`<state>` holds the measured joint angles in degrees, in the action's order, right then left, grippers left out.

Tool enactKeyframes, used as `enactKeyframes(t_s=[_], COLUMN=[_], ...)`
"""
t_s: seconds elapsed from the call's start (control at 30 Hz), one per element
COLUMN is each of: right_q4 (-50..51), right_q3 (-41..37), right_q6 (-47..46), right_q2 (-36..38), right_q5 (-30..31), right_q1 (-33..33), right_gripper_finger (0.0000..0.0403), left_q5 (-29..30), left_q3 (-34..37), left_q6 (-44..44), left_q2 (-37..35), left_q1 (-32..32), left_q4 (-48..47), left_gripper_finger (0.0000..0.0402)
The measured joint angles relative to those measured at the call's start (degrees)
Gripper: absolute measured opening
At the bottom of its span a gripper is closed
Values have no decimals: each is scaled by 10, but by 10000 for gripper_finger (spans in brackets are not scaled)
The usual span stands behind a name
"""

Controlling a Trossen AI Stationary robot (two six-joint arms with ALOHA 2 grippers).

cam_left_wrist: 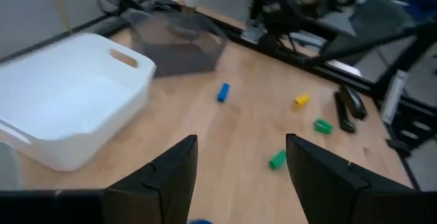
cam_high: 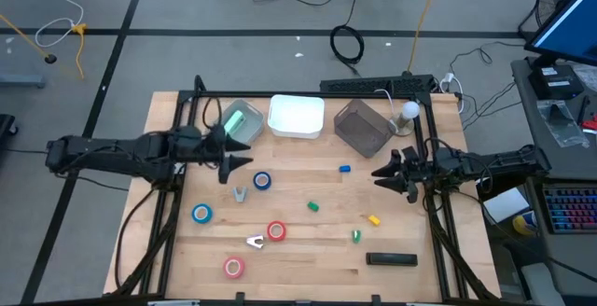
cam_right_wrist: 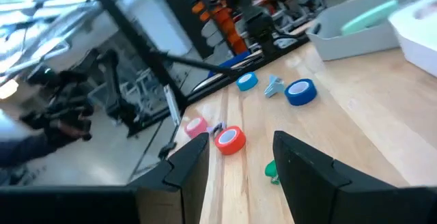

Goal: Pick and place Stapler, Stapler remover, tape
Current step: Put the black stapler into the gray bin

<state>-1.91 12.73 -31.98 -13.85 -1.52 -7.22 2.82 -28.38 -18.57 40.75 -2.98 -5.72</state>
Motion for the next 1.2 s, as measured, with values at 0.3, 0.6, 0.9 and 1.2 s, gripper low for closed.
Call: enactKeyframes(t_s=[0.3, 0.6, 0.9, 1.2], right_q4=[0, 27, 278, 452], right_q3=[1, 107, 298, 409], right_q6=[21, 61, 73, -8], right_q2=[-32, -135, -281, -421], right_q5=[-40, -100, -122, -122], right_q1=[0, -31, -149, -291], right_gripper_finger=[155, 149, 111, 76], left_q5=[6, 8, 21, 28], left_q3=[109, 120, 120, 120], left_q6=[-48, -75, -71, -66], left_q2=[-16, -16, -16, -16], left_q1=[62, 82, 84, 83], left_q4=[123, 138, 137, 132], left_gripper_finger=[223, 223, 223, 223])
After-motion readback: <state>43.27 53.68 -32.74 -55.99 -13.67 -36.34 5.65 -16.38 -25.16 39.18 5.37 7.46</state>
